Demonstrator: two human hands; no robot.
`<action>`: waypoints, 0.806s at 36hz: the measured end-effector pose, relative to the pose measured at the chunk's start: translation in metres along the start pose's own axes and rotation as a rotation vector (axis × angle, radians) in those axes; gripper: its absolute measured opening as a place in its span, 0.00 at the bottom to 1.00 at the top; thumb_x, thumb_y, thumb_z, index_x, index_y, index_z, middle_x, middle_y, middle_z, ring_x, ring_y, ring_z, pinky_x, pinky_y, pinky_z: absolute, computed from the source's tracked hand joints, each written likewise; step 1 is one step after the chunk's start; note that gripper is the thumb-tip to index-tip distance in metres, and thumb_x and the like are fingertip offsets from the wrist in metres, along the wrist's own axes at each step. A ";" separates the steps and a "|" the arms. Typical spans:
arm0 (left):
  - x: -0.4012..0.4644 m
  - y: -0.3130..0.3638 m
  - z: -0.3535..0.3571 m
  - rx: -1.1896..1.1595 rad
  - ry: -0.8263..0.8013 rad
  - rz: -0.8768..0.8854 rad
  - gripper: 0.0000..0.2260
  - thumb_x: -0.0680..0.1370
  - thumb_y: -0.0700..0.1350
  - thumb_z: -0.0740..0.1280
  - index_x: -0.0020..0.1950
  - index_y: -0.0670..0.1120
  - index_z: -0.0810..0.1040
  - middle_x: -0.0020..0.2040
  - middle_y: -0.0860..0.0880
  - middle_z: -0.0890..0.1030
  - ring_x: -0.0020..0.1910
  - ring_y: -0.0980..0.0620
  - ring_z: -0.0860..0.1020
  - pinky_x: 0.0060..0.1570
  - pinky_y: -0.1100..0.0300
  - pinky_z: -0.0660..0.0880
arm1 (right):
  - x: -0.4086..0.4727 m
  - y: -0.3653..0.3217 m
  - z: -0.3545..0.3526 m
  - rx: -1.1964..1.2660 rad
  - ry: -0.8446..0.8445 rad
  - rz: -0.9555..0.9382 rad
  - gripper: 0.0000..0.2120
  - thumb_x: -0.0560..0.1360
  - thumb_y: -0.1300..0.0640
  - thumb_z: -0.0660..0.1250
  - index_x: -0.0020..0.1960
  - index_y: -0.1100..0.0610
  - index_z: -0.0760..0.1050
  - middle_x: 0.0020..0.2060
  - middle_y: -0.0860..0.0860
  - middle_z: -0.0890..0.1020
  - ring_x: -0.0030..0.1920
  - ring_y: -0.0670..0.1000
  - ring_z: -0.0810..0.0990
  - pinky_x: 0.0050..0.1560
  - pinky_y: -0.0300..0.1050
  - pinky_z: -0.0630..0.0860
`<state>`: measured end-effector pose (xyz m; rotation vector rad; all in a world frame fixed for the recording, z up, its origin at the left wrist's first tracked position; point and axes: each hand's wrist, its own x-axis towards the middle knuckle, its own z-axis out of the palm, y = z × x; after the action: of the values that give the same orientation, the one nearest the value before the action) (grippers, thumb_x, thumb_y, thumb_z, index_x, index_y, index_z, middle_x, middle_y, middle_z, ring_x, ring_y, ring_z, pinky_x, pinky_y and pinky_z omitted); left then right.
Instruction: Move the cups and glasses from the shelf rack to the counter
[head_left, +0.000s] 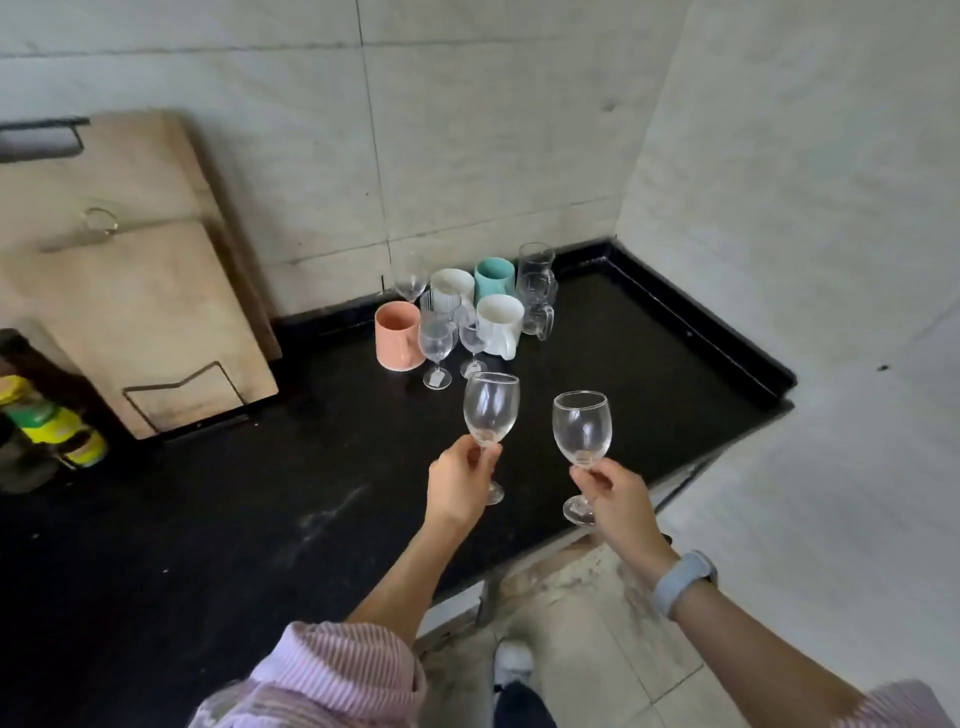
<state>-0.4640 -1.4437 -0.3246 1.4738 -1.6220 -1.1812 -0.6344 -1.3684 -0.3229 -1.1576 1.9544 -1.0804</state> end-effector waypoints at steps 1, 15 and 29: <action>0.014 -0.001 0.008 0.011 0.004 -0.003 0.11 0.76 0.48 0.65 0.34 0.47 0.74 0.30 0.53 0.77 0.31 0.57 0.74 0.33 0.66 0.69 | 0.017 0.004 0.000 -0.018 0.010 0.002 0.08 0.74 0.57 0.66 0.45 0.61 0.79 0.39 0.57 0.79 0.43 0.54 0.78 0.45 0.48 0.72; 0.194 -0.017 0.124 0.141 -0.037 -0.107 0.11 0.73 0.49 0.68 0.38 0.42 0.78 0.34 0.45 0.80 0.33 0.52 0.76 0.35 0.61 0.71 | 0.235 0.073 0.002 -0.046 0.019 0.075 0.06 0.72 0.58 0.68 0.42 0.60 0.81 0.36 0.54 0.79 0.38 0.51 0.78 0.42 0.40 0.71; 0.278 -0.037 0.190 0.082 0.064 0.006 0.05 0.74 0.49 0.68 0.42 0.49 0.80 0.36 0.53 0.81 0.36 0.58 0.78 0.37 0.66 0.73 | 0.328 0.108 0.021 0.096 0.109 0.066 0.05 0.72 0.59 0.68 0.38 0.57 0.79 0.35 0.52 0.80 0.39 0.49 0.78 0.41 0.35 0.73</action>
<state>-0.6657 -1.6780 -0.4630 1.5406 -1.6478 -1.0647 -0.7997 -1.6401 -0.4591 -0.9952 1.9854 -1.2108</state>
